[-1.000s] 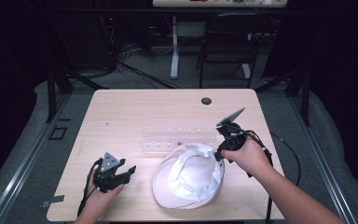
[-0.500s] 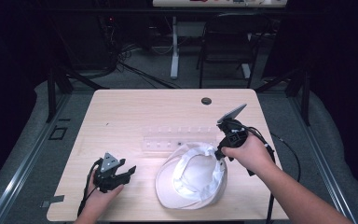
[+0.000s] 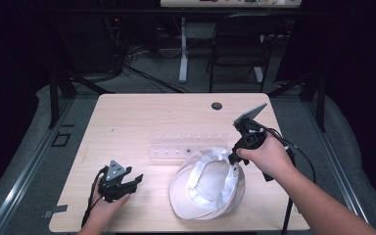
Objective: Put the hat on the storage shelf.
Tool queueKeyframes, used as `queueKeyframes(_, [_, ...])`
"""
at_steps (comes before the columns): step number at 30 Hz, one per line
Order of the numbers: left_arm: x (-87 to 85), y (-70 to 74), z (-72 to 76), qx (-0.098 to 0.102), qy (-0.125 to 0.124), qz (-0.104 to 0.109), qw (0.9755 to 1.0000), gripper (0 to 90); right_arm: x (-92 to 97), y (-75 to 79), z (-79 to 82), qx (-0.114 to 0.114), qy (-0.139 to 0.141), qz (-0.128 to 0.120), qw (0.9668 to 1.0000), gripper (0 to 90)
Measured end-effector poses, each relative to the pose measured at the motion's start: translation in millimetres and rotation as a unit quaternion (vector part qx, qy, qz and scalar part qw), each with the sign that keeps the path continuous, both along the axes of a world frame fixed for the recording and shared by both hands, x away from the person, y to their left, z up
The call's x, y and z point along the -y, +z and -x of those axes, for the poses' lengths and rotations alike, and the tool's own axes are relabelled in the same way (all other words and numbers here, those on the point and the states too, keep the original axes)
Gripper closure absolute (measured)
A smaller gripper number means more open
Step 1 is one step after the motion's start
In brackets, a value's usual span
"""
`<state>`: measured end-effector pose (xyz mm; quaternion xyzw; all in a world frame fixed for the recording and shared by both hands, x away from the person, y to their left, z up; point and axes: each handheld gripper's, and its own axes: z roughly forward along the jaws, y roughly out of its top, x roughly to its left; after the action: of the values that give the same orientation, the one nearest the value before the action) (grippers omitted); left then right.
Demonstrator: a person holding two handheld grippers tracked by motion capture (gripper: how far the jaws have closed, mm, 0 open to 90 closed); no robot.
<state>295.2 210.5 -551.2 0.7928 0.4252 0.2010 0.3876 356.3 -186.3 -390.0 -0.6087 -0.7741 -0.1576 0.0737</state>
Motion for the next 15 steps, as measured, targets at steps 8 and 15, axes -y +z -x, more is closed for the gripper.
queueKeyframes(8, [0.5,-0.2,0.2,0.0,0.0,0.0,1.0,46.1,0.2,11.6,1.4,-0.002,0.002,-0.004,1.0,81.8])
queueKeyframes(15, [0.3,0.1,0.4,-0.003,-0.002,-0.001,1.0,46.2,-0.4,26.9,3.3,0.003,-0.005,-0.019,0.9998,81.8])
